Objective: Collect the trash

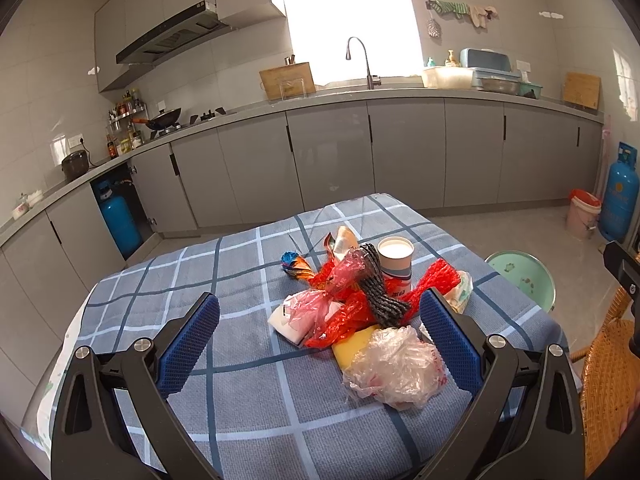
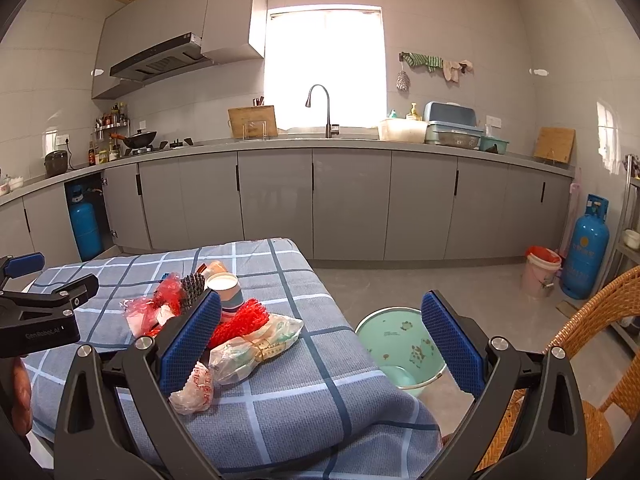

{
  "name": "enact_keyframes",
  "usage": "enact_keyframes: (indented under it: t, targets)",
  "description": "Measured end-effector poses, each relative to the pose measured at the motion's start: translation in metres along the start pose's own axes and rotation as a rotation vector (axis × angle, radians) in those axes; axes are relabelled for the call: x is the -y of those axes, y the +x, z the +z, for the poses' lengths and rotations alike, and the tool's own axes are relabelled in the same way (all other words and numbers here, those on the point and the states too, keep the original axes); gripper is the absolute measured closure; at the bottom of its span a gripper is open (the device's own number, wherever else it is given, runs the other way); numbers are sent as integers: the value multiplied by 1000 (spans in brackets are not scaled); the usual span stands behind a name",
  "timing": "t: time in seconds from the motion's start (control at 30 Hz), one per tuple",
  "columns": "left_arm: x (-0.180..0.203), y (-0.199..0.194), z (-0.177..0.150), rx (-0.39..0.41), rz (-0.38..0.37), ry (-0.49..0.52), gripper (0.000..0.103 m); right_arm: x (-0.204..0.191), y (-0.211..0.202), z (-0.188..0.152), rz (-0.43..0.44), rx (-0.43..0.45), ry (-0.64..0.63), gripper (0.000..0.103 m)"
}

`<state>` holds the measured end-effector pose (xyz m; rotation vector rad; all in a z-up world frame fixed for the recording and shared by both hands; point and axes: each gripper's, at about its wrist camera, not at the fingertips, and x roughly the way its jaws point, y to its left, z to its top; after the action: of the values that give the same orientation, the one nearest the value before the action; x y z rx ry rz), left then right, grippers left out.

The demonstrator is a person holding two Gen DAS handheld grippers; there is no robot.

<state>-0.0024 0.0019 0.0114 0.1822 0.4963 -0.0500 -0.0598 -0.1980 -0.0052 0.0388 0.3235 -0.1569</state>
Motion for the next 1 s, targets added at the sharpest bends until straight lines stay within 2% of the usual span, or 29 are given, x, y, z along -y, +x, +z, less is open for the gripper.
enact_keyframes:
  t: [1.0]
  targets:
    - [-1, 0, -2, 5, -1, 2, 4, 4, 4, -6, -3, -5, 11, 5]
